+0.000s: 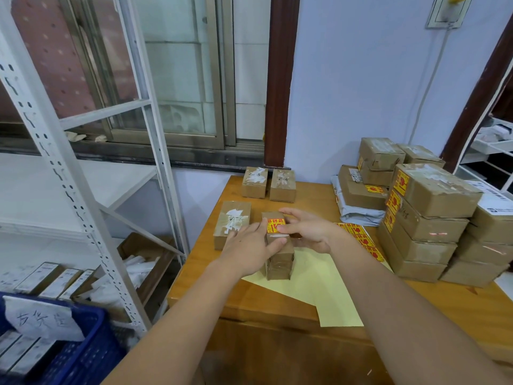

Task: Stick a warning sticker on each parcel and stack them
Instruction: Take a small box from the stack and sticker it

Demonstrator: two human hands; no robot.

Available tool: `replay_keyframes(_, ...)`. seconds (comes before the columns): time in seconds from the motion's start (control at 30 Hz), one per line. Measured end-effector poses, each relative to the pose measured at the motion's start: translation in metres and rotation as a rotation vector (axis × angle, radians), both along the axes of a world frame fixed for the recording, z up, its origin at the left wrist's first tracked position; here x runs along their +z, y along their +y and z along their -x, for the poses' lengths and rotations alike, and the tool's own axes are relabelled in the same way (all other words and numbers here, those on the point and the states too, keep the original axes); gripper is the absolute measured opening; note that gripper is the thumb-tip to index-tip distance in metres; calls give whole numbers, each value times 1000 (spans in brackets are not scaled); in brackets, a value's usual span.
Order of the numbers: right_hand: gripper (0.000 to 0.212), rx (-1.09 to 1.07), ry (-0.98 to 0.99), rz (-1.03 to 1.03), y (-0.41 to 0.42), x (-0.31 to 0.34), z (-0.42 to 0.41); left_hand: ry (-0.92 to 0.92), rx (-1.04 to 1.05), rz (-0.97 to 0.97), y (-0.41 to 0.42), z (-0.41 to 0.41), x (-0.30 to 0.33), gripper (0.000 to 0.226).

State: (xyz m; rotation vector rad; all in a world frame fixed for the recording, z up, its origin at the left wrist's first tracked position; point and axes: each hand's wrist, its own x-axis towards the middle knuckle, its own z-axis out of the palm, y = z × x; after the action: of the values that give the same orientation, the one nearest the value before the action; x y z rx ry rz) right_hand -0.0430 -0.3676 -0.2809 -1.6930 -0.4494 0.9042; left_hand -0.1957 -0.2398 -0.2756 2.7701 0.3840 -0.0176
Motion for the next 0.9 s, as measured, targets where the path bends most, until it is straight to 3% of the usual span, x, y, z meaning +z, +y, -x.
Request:
replay_keyframes(0.23,61,13,160,-137,-9,1,0,-19,0,5,-2,1,-1,84)
replay_keyframes(0.33,41,-120,7,-69,-4,4,10,-15,-2,13,-3,1,-1,83)
replay_keyframes(0.47,49,-174,-463,168,17,4,16,-28,-8,11,-2,0,-2,83)
replay_keyframes(0.53,45,-202,-602,231,25,0,13,-31,-11,18,-2,1,-2,81)
replay_keyframes(0.77,16,-305,-621,205,29,-4,7,-23,-10,20,-2,0,-3,82)
replay_keyframes(0.9,16,-268,-571,191,27,0,10,-15,-23,-24,2,-3,-4,84)
